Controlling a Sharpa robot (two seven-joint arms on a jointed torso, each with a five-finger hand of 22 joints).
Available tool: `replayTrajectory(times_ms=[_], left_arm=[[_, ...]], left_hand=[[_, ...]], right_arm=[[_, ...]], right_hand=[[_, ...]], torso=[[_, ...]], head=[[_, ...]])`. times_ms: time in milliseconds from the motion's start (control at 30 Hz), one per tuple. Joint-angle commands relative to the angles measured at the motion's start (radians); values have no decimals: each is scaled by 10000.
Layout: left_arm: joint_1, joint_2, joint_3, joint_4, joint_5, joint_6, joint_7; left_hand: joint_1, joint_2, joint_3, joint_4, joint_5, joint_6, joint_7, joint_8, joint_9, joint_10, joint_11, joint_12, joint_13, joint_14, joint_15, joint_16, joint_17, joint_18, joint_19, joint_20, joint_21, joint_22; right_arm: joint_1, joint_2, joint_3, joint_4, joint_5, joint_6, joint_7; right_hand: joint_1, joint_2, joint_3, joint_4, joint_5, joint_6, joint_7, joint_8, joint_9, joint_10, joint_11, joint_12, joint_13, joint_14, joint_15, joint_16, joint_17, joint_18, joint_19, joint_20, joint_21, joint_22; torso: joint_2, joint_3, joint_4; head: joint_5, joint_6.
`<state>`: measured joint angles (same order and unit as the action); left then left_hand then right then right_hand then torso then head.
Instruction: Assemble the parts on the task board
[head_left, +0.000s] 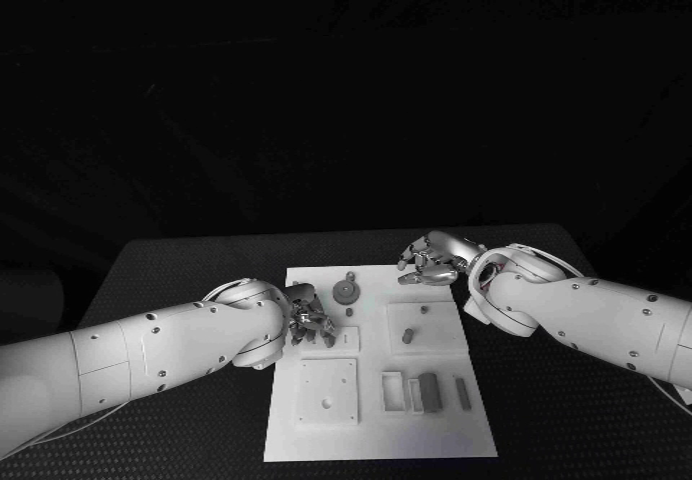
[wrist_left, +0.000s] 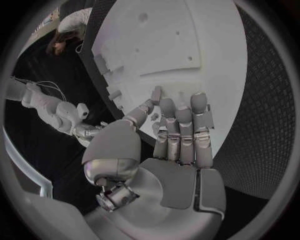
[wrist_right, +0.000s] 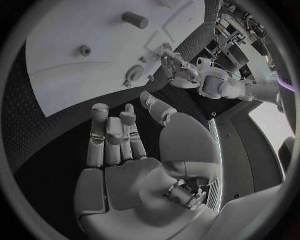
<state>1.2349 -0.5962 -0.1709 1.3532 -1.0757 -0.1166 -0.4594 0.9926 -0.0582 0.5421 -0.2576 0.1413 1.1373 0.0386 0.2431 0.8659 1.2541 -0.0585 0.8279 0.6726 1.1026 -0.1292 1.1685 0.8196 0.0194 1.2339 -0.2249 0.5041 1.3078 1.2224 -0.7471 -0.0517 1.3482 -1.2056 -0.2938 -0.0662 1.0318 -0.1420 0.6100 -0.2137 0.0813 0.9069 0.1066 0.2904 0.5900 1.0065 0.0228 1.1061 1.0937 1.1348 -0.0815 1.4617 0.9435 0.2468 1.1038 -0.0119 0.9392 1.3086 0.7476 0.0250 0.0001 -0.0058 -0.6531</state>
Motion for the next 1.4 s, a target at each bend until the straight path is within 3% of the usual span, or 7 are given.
replayTrajectory(times_ms=[33, 667, 1000, 1300, 1400], left_arm=[[-92, 13, -73, 95, -102, 601, 28], [-98, -54, -80, 277, -700, 637, 41], [-98, -86, -79, 258, -610, 197, 340], [-97, -89, -78, 197, -117, -119, 639], [-97, -96, -78, 199, -109, -91, 653]], left_hand=[[236, 193, 292, -294, 53, 72, 24, 69, 3, 16, -86, 53, -14, -26, -28, 25, -17, 162, 53, -24, -26, 216], [300, 148, 297, -281, 172, 102, 17, 71, 11, 35, -93, 73, -32, -17, -27, 57, -51, 163, 73, -25, -21, 216], [225, 145, 258, -212, 115, 92, 25, 55, 12, 37, -86, 75, -53, -16, -28, 64, -89, 155, 87, -19, -30, 207], [102, 37, 253, -91, -441, -410, 203, -311, -189, -78, 76, 2, -161, -104, -3, 13, -268, 130, 27, 4, -167, 183], [39, -62, 219, 9, -805, -416, 225, -347, -240, -99, 95, 16, -172, -126, -2, 35, -303, 129, 27, 4, -191, 190]], right_arm=[[-8, -3, 1, 10, 6, 106, 113], [-12, -21, 1, 16, 29, 100, 118], [-13, -24, 1, -7, 73, 90, 135], [-13, -24, 1, -13, 77, 90, 138], [-13, -25, 1, -16, 79, 96, 135]], right_hand=[[-92, 5, -3, 41, -25, 190, 260, -59, -4, -79, -9, 13, -13, -80, -24, -62, -13, 150, -61, 29, -42, 159], [-109, -3, -5, 65, -24, 191, 259, -62, -3, -81, -10, 17, -20, -81, -24, -62, -14, 150, -62, 28, -44, 160], [-118, -2, -5, 81, -23, 190, 259, -64, -4, -82, -10, 19, -23, -82, -25, -62, -15, 150, -62, 27, -46, 160], [-125, -3, -5, 91, -23, 185, 260, -67, -4, -84, -10, 20, -26, -83, -25, -63, -16, 150, -63, 26, -47, 160], [-125, -5, -5, 93, -23, 184, 260, -69, -5, -84, -10, 20, -27, -83, -25, -63, -16, 150, -64, 26, -48, 160]], torso=[[2, 3, 2], [4, 2, -4], [8, 2, -5], [2, 4, 0], [2, 1, -2]], head=[[-4, -8], [-7, -9], [-15, 14], [-10, 37], [-13, 38]])
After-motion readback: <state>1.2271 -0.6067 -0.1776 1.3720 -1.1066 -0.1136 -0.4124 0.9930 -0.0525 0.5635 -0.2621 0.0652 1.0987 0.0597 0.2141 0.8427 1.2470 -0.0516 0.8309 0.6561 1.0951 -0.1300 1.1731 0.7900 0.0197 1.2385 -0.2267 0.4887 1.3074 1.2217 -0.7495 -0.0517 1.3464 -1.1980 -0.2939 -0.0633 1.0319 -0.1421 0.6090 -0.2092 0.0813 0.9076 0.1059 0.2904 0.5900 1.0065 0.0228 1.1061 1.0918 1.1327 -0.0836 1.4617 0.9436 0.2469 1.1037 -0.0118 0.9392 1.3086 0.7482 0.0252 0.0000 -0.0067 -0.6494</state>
